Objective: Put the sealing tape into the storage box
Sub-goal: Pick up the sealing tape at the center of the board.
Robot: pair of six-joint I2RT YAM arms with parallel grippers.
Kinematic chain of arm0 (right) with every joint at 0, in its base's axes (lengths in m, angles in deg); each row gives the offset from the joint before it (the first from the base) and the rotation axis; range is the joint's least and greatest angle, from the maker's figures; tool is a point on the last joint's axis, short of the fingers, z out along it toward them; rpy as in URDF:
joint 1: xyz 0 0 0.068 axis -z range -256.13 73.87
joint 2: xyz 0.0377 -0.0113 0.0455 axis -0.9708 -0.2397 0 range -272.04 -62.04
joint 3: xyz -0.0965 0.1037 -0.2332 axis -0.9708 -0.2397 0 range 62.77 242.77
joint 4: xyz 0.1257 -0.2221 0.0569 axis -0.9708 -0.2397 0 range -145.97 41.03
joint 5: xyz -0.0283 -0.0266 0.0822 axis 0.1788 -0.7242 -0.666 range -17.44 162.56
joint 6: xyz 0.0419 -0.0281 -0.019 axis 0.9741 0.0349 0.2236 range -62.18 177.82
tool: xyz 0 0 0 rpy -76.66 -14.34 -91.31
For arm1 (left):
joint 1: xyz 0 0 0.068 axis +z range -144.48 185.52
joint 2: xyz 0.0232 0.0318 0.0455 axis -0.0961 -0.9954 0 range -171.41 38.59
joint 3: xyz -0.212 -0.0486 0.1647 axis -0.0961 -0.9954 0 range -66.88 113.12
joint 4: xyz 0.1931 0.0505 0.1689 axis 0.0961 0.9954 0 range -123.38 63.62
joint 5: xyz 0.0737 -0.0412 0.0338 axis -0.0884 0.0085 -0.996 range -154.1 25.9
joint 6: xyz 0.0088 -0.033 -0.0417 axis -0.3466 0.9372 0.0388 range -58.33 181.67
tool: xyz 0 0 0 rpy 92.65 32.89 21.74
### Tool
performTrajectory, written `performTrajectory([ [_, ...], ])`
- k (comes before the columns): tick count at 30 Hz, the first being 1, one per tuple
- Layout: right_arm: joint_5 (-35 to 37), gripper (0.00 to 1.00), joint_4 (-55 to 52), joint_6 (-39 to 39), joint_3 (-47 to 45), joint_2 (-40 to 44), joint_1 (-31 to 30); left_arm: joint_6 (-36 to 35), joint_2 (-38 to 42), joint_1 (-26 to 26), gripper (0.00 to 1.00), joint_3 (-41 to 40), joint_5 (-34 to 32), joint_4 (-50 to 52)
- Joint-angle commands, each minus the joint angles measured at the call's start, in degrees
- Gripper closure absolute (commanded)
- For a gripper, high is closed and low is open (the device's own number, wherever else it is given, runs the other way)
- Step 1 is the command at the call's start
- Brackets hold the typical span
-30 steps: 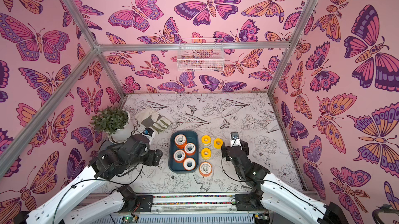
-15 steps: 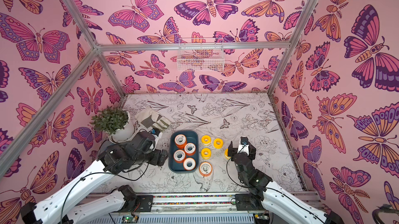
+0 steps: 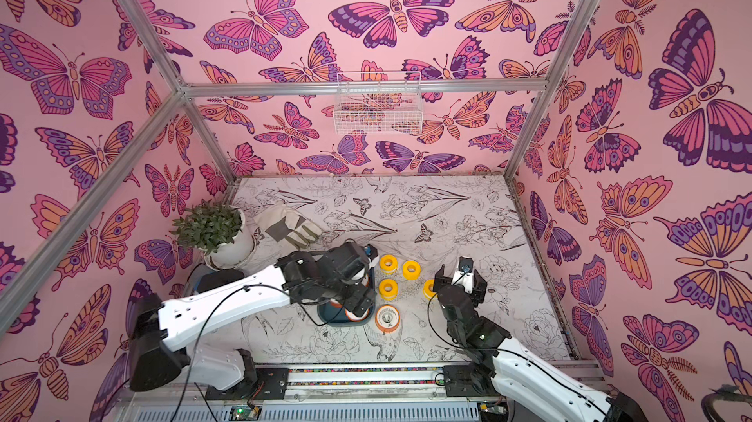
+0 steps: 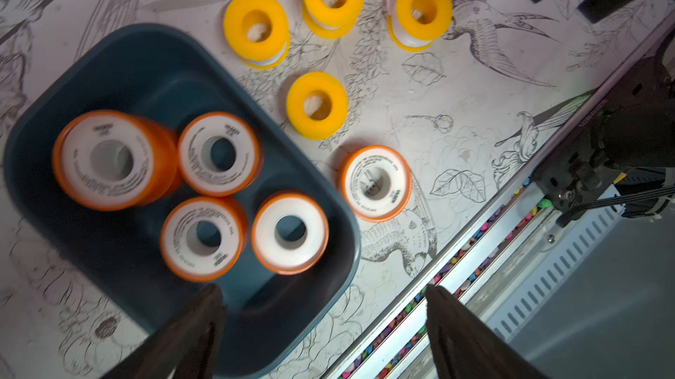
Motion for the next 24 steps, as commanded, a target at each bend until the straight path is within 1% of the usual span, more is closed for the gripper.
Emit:
performTrajectory([
  [1, 1.1, 0.08, -2.0, 1.8, 2.1, 0.4, 0.7, -3.4, -5.3, -1.5, 0.10, 4.8, 1.2, 0.3],
  [6, 1.0, 0.08, -2.4, 2.0, 2.1, 0.6, 1.0, -5.1, -13.7, -2.5, 0.10, 10.3, 4.4, 0.3],
  [10, 0.8, 0.08, -2.5, 2.0, 2.1, 0.4, 1.1, -5.6, -18.5, -2.7, 0.10, 12.5, 5.7, 0.3],
  [18, 0.4, 0.08, -2.5, 2.1, 2.3, 0.1, 1.4, -5.3, -24.3, -2.7, 0.08, 14.0, 6.8, 0.3],
  [24, 0.1, 0.08, -2.5, 2.1, 2.3, 0.0, 1.5, -4.5, -27.0, -2.7, 0.06, 13.8, 6.9, 0.1],
])
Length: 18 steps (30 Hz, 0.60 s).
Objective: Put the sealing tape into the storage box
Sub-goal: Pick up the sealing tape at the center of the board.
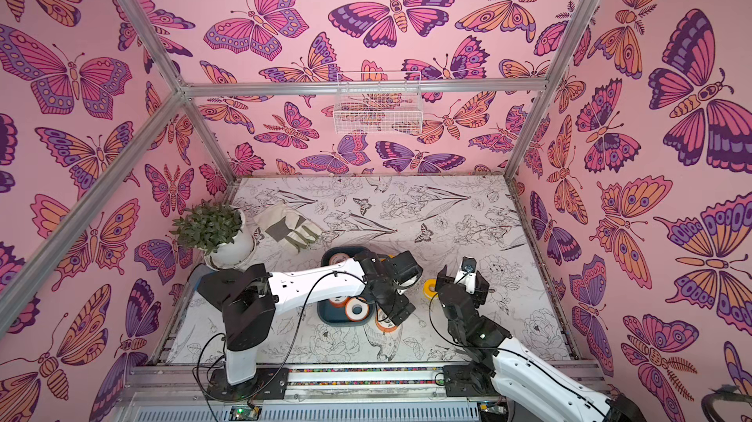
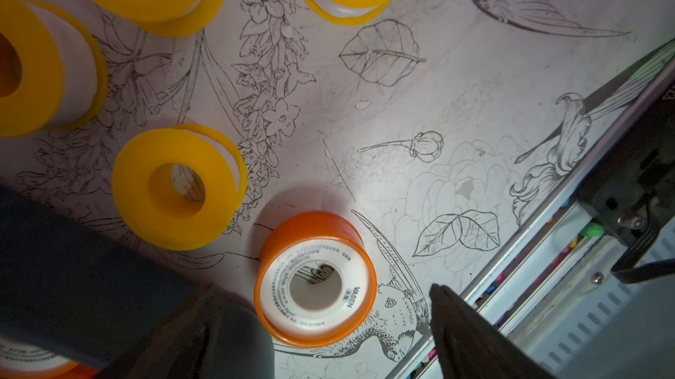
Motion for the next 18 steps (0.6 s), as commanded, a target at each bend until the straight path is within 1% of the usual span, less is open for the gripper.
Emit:
performTrajectory([
  [1, 0.2, 0.08, -1.4, 0.4, 2.2, 0.0, 0.4, 0.2, -1.5, -0.2, 0.06, 0.6, 0.7, 0.6],
  [7, -0.1, 0.08, -1.2, 0.4, 2.4, -0.8, 0.5, 1.2, -2.1, -0.2, 0.06, -0.8, 1.7, 0.6],
  [18, -0.5, 0.08, -1.1, 0.5, 2.9, -2.5, 0.6, 3.1, -2.5, -0.7, 0.06, -3.4, 1.0, 0.3],
])
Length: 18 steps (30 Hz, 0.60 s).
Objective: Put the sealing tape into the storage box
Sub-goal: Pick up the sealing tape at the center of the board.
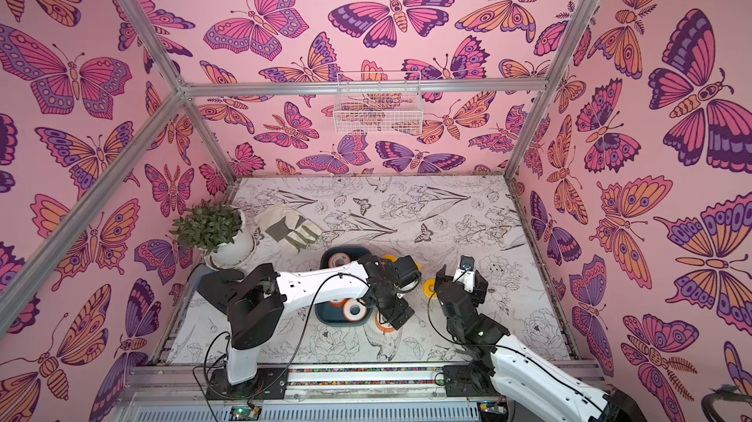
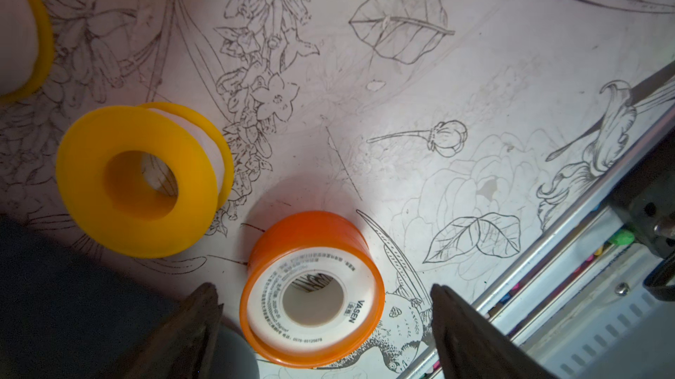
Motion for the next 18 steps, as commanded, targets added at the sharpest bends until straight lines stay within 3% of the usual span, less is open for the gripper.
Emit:
performTrajectory([
  [1, -0.1, 0.08, -0.9, 0.5, 2.1, -0.2, 0.3, 1.2, -1.1, -0.6, 0.06, -1.7, 0.4, 1.2],
  [18, -0.3, 0.08, -0.8, 0.5, 2.2, -0.9, 0.6, 4.2, -1.5, -2.4, 0.12, -3.8, -2.0, 1.1],
])
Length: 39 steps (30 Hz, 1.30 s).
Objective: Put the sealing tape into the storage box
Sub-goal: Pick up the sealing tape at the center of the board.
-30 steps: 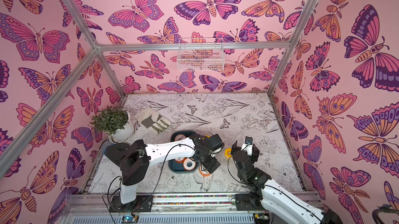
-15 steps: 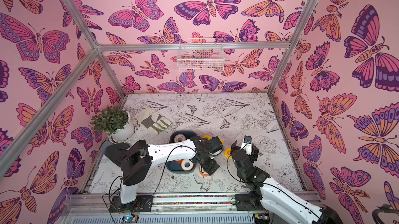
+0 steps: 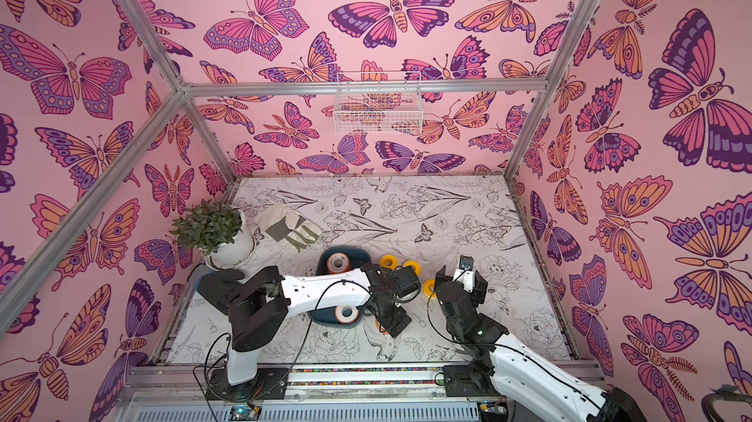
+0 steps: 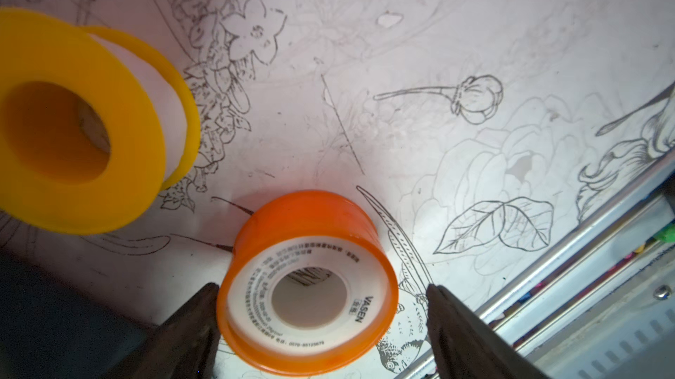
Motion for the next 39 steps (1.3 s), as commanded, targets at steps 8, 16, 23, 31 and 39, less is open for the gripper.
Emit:
performTrajectory([
  [8, -0.2, 0.08, -0.6, 0.5, 2.3, -0.6, 0.6, 2.3, -3.0, -1.5, 0.19, -1.1, -3.1, 1.1],
  [16, -0.3, 0.08, -0.4, 0.5, 2.5, -1.1, 0.6, 3.1, -3.9, -2.0, 0.27, -0.8, -4.4, 1.1],
  [23, -0.3, 0.08, -0.4, 0.4, 2.5, -1.2, 0.7, 3.2, -1.4, -2.3, 0.41, 0.1, -5.0, 1.1],
  [31, -0.2, 0.08, -0.7, 0.5, 2.5, -0.7, 0.8, 4.0, 4.6, -2.3, 0.45, 0.0, -4.8, 1.2],
  [39, -0.3, 0.09, -0.7, 0.7, 2.4, -0.8, 0.7, 4.8, 11.1, -2.3, 0.47, -0.8, -5.8, 1.7],
])
